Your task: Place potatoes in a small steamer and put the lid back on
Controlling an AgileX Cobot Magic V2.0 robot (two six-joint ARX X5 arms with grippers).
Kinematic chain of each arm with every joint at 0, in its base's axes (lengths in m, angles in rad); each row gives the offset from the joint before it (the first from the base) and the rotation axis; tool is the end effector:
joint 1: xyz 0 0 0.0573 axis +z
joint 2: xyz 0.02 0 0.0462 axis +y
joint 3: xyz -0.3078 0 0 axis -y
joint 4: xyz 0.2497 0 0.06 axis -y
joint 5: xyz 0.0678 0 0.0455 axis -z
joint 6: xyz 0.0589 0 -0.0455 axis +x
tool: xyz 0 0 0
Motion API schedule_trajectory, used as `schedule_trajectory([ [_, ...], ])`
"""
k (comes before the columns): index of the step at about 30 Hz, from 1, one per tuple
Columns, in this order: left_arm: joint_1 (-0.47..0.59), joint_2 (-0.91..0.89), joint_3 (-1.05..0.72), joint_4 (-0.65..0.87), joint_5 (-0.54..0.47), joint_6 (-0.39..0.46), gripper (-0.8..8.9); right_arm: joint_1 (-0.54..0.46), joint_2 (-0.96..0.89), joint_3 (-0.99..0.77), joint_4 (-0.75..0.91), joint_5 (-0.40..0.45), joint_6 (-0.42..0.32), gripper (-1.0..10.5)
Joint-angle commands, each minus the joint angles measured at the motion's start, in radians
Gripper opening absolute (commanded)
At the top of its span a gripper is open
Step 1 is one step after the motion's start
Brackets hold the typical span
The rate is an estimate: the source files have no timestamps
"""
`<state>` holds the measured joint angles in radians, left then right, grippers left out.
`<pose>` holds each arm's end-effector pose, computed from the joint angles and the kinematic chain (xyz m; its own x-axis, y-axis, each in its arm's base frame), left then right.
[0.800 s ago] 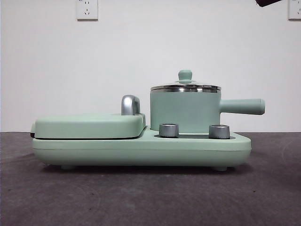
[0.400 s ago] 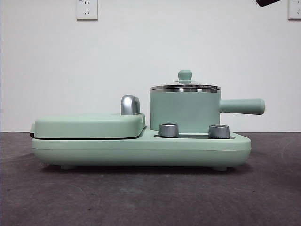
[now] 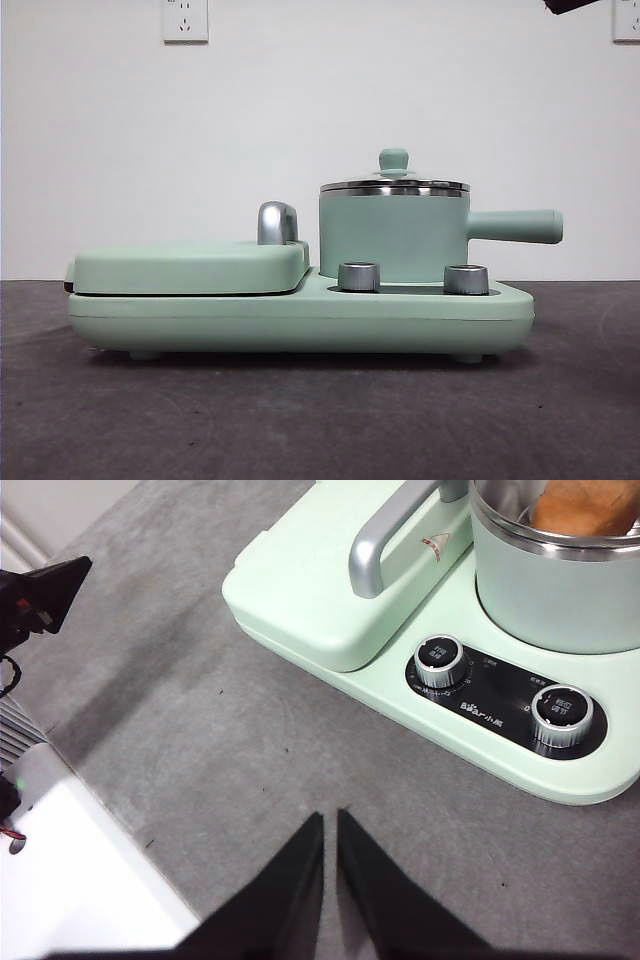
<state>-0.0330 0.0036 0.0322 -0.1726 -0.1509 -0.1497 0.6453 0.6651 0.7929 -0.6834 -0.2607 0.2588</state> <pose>0.0851 0.0061 0.1536 0.9828 0.1180 -0.1419 -0.1362 0.9826 -0.1263 0.0898 0.0866 0.3190 0.5008 0.6996 -0.5096 -0.6230 0.7001 0.3489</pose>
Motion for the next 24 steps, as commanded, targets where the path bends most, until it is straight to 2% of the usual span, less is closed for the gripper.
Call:
schedule_trajectory([
  [1,0.0,0.0,-0.02,0.01,0.001,0.006,0.06,0.007,0.005,0.005,0.011,-0.001,-0.009,0.2],
  [6,0.0,0.0,-0.02,0.009,0.001,0.006,0.06,0.007,0.004,0.005,0.01,0.009,-0.01,0.2],
  [7,0.0,0.0,-0.02,0.01,0.001,0.006,0.06,0.006,-0.004,0.003,0.006,0.058,-0.01,0.2],
  [10,0.0,0.0,-0.02,0.01,0.001,0.006,0.06,-0.058,-0.08,-0.006,-0.006,0.323,-0.029,0.2],
  [12,0.0,0.0,-0.02,0.01,0.001,0.006,0.06,-0.143,-0.132,-0.04,0.049,0.396,-0.029,0.2],
  [15,0.0,0.0,-0.02,0.01,0.001,0.006,0.06,-0.305,-0.233,-0.137,0.209,0.381,-0.029,0.2],
  [17,0.0,0.0,-0.02,0.009,0.001,0.006,0.06,-0.397,-0.302,-0.226,0.367,0.409,-0.03,0.2],
  [21,0.0,0.0,-0.02,0.009,0.001,0.006,0.06,-0.531,-0.425,-0.431,0.715,0.537,-0.076,0.2],
  [24,0.0,0.0,-0.02,0.01,0.001,0.006,0.06,-0.576,-0.52,-0.555,0.872,0.614,-0.107,0.2],
])
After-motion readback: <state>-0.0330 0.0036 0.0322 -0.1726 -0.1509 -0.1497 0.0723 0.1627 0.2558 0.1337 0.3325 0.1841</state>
